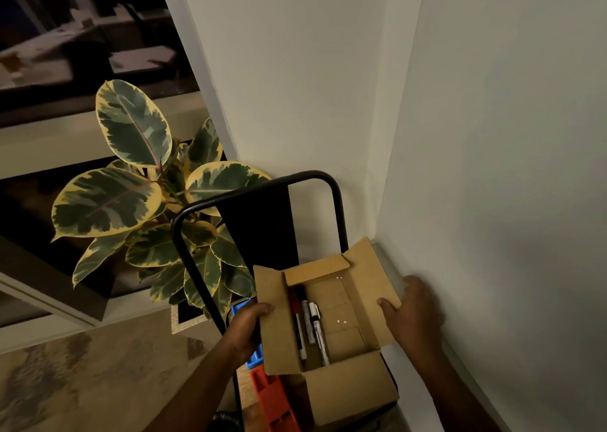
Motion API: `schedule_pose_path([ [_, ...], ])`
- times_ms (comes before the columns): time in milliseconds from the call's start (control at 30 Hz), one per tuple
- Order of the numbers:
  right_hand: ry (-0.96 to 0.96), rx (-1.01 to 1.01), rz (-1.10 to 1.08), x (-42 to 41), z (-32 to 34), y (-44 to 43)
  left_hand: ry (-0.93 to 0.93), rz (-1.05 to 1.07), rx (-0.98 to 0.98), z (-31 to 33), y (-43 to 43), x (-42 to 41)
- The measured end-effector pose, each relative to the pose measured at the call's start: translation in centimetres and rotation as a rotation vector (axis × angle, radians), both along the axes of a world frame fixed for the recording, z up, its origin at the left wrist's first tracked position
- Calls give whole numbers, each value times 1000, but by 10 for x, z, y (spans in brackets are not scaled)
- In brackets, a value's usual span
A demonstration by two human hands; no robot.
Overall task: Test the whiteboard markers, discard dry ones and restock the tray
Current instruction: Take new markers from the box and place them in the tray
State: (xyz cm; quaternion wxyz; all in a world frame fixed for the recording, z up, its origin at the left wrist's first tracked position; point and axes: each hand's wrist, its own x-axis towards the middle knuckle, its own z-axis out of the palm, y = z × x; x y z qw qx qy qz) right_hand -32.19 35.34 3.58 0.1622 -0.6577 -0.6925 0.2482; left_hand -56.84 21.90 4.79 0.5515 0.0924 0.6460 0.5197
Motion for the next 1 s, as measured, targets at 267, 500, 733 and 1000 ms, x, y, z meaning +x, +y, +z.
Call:
schedule_pose_path([
  [267, 146, 447, 537, -65, 26, -62, 94, -76, 29, 0, -13, -3],
  [500, -72, -377, 484, -124, -28, -51, 128, 22, -51, 1, -29, -12],
  [733, -74, -400, 202, -146, -64, -38, 66, 149, -263, -16, -57, -26],
  [1000, -104, -473, 279, -163, -55, -34, 68, 122, -312, -22, -70, -32],
])
